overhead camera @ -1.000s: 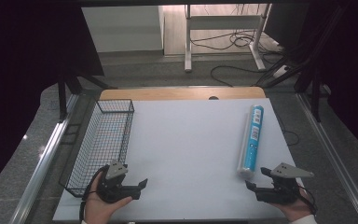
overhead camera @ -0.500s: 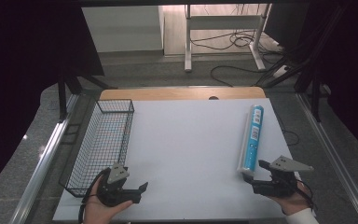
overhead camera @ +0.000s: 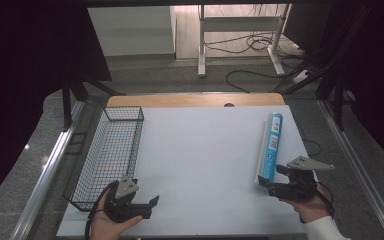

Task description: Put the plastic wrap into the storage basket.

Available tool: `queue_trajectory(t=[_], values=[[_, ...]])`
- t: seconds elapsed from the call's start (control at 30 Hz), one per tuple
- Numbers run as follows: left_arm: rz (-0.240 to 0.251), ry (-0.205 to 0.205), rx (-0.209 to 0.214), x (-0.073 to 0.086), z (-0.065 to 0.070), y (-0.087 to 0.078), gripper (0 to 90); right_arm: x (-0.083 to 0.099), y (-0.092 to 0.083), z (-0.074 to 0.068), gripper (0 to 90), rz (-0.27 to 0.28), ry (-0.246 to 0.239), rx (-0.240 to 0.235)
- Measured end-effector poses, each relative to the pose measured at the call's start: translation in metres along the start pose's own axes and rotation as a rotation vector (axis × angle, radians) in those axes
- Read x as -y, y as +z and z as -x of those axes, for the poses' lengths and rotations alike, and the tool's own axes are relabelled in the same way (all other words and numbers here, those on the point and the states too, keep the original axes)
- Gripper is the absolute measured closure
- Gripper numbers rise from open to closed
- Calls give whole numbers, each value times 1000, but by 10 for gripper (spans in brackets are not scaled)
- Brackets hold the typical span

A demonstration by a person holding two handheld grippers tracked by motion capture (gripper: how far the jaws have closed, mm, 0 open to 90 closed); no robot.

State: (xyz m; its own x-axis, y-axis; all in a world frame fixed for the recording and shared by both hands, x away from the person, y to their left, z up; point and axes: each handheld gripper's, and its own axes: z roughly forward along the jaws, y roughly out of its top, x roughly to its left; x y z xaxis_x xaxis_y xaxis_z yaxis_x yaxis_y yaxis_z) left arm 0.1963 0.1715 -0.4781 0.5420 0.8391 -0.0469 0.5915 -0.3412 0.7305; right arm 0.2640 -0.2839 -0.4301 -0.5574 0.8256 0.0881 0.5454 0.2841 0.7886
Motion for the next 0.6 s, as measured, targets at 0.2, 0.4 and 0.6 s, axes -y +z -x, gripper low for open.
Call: queue_trajectory(t=[0.2,0.4,0.6], values=[[-2,-5,-1,2,-4,0,125,-13,6,6,229,-28,22,23],[13,-29,0,3,-7,-4,126,-34,21,14,238,-51,33,43],[10,-24,-6,3,-8,-4,126,-49,35,21,257,-77,33,56]])
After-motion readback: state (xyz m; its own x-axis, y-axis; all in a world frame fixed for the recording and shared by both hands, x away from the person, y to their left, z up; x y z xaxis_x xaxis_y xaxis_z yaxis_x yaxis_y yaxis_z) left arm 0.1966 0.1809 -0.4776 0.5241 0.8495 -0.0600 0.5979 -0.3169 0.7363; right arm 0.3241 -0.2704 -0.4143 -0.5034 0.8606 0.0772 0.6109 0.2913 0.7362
